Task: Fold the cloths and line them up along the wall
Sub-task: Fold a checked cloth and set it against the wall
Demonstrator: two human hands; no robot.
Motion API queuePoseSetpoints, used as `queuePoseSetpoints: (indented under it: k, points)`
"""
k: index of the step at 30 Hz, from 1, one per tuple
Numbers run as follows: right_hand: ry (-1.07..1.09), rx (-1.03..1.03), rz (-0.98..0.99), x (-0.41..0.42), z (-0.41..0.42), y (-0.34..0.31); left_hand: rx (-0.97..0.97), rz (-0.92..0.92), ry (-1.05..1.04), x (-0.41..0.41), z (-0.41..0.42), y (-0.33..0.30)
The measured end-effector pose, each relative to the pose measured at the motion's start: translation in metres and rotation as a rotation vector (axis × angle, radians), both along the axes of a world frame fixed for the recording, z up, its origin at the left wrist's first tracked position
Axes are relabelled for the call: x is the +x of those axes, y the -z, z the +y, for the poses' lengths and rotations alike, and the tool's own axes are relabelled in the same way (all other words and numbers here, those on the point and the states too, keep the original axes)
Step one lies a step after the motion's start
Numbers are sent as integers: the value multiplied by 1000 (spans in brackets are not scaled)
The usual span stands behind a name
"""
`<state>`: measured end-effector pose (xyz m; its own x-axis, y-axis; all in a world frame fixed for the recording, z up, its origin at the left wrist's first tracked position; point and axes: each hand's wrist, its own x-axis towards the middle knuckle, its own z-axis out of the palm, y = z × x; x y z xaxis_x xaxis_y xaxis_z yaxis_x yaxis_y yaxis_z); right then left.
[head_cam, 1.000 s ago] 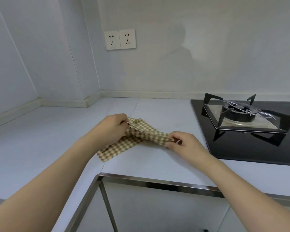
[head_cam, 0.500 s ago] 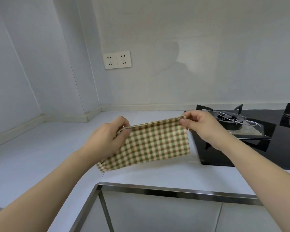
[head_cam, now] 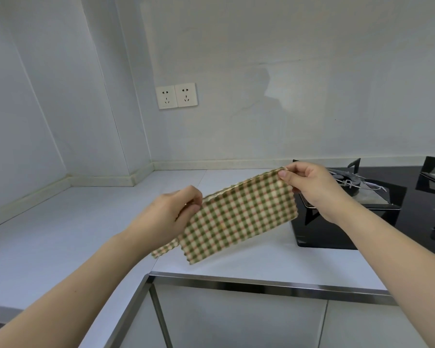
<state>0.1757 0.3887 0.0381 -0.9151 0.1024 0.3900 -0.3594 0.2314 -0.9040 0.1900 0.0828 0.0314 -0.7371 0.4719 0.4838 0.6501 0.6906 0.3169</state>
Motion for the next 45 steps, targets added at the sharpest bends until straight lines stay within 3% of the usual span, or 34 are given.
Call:
queuePoseSetpoints:
  k: [6, 20, 26, 33, 42, 45]
  points:
    - [17, 1, 13, 6, 0, -5, 134, -52, -53, 2, 3, 10]
    - [94, 109, 89, 10, -18, -13, 159, -290, -232, 2, 9, 19]
    - [105, 111, 161, 14, -20, -17, 157, -321, -348, -3, 9, 18]
    - [94, 120, 174, 19, -20, -16, 222, -227, -418, -4, 11, 15]
    - [323, 279, 263, 15, -19, -5, 199, -183, -295, 2, 17, 2]
    - [378, 326, 301, 12, -17, -4, 277, -226, -251, 4, 21, -4]
